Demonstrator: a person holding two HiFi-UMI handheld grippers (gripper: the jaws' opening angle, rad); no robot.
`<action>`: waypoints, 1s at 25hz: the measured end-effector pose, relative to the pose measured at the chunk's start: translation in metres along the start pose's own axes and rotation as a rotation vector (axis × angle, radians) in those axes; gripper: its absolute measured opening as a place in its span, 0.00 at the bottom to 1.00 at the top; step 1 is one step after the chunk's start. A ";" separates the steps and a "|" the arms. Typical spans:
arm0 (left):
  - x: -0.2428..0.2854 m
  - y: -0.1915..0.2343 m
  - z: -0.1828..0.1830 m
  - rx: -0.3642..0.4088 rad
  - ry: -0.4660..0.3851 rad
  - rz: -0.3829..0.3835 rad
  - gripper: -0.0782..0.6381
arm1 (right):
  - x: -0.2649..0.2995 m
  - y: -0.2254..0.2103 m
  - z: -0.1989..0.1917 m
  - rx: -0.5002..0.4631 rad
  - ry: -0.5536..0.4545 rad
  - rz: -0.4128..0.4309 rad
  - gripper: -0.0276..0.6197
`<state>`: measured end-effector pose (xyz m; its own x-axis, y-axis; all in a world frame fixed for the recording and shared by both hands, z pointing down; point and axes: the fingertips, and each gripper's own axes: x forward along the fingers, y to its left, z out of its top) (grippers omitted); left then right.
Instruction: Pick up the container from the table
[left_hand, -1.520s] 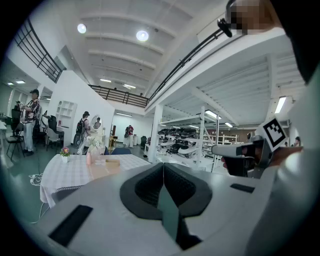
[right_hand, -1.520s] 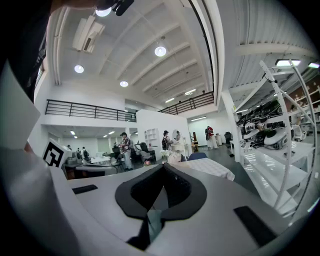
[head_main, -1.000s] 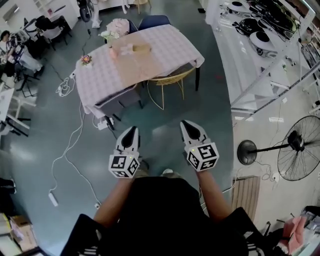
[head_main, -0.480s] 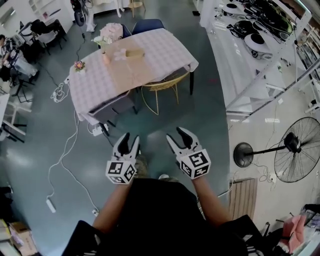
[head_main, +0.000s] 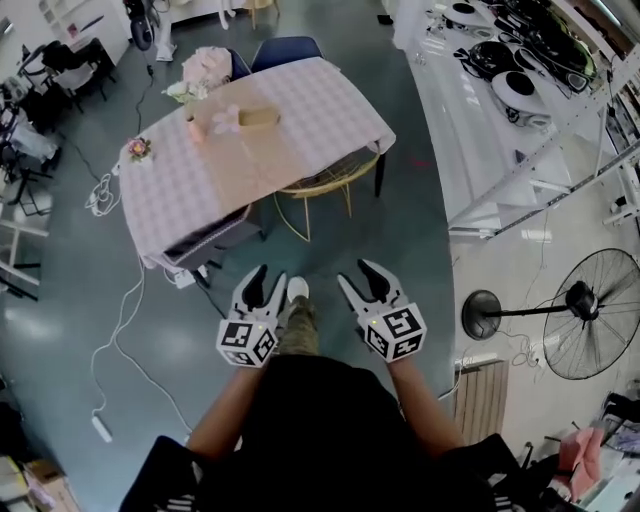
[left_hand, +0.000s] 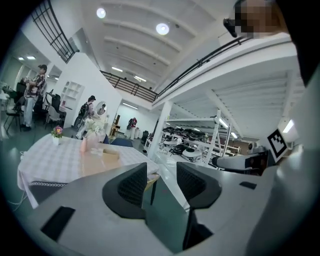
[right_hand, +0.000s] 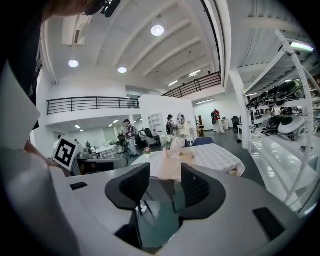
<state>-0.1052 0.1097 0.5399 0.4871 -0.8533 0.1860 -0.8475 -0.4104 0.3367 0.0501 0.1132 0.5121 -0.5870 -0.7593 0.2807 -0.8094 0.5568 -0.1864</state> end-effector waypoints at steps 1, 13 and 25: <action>0.017 0.010 0.003 -0.029 -0.001 -0.004 0.34 | 0.013 -0.011 0.006 -0.006 0.011 -0.009 0.30; 0.226 0.195 0.090 -0.041 0.017 0.058 0.34 | 0.195 -0.099 0.098 -0.100 0.079 -0.029 0.30; 0.431 0.328 0.021 0.089 0.385 0.097 0.36 | 0.343 -0.191 0.122 -0.015 0.107 0.098 0.30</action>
<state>-0.1776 -0.3996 0.7114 0.4334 -0.7133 0.5508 -0.8999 -0.3750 0.2225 0.0017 -0.2942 0.5295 -0.6573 -0.6614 0.3612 -0.7478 0.6317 -0.2042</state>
